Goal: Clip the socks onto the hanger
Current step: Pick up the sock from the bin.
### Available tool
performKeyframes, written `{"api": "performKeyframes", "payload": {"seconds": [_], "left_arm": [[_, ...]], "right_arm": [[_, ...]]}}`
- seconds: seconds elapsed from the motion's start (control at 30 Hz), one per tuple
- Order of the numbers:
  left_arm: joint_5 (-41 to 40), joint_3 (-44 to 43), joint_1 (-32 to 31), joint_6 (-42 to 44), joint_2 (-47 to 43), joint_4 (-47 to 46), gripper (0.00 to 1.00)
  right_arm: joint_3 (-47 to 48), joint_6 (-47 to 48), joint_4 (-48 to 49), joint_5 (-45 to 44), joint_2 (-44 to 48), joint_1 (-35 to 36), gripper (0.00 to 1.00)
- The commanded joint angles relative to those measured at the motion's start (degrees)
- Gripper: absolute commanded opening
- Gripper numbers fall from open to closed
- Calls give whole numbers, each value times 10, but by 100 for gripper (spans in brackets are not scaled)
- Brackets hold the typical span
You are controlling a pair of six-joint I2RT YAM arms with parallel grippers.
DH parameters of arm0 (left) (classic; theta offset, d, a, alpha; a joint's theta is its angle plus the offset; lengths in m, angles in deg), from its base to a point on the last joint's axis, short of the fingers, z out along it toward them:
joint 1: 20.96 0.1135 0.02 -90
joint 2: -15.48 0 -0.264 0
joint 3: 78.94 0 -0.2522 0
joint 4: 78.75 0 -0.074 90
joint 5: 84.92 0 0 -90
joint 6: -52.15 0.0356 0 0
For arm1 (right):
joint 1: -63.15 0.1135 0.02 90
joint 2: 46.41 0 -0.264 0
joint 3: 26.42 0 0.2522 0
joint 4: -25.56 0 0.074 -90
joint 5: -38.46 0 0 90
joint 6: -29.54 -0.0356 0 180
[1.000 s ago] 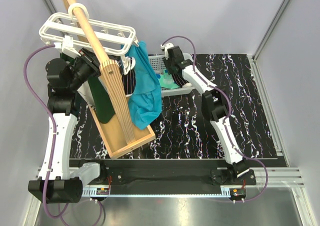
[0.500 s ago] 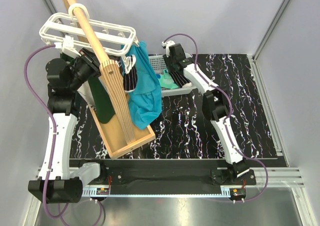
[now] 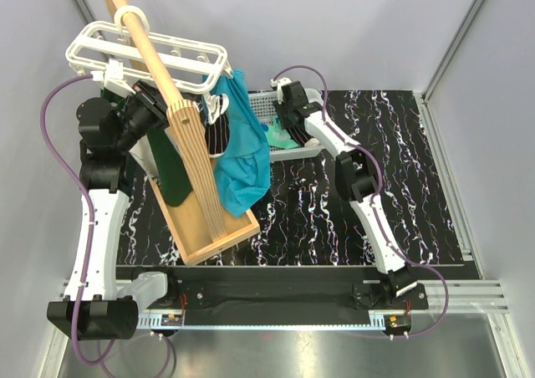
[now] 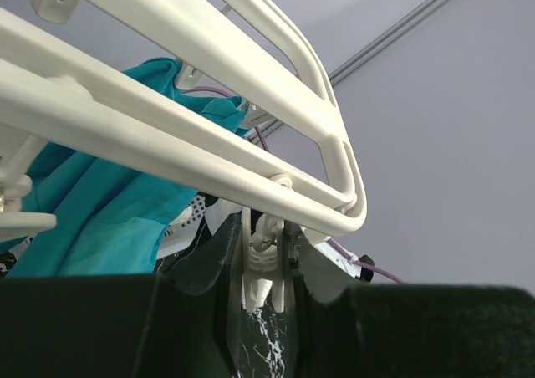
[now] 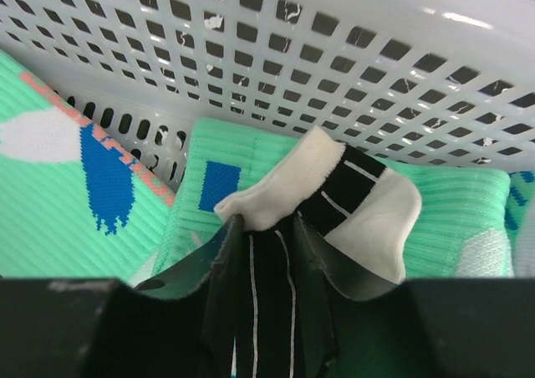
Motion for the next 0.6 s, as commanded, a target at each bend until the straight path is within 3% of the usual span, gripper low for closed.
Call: {"api": "performKeyframes", "payload": {"seconds": [0.0, 0.13, 0.27, 0.57], "left_arm": [[42, 12, -3, -10, -2, -2, 0], [43, 18, -4, -19, -1, -11, 0], [40, 22, -3, -29, -1, -19, 0], [36, 32, -4, -47, -8, -46, 0]], "right_arm": [[26, -9, 1, 18, 0, -4, 36], [23, -13, 14, 19, 17, -4, 13], [19, -32, 9, 8, 53, -4, 0], [-153, -117, 40, -6, 264, -3, 0]]}}
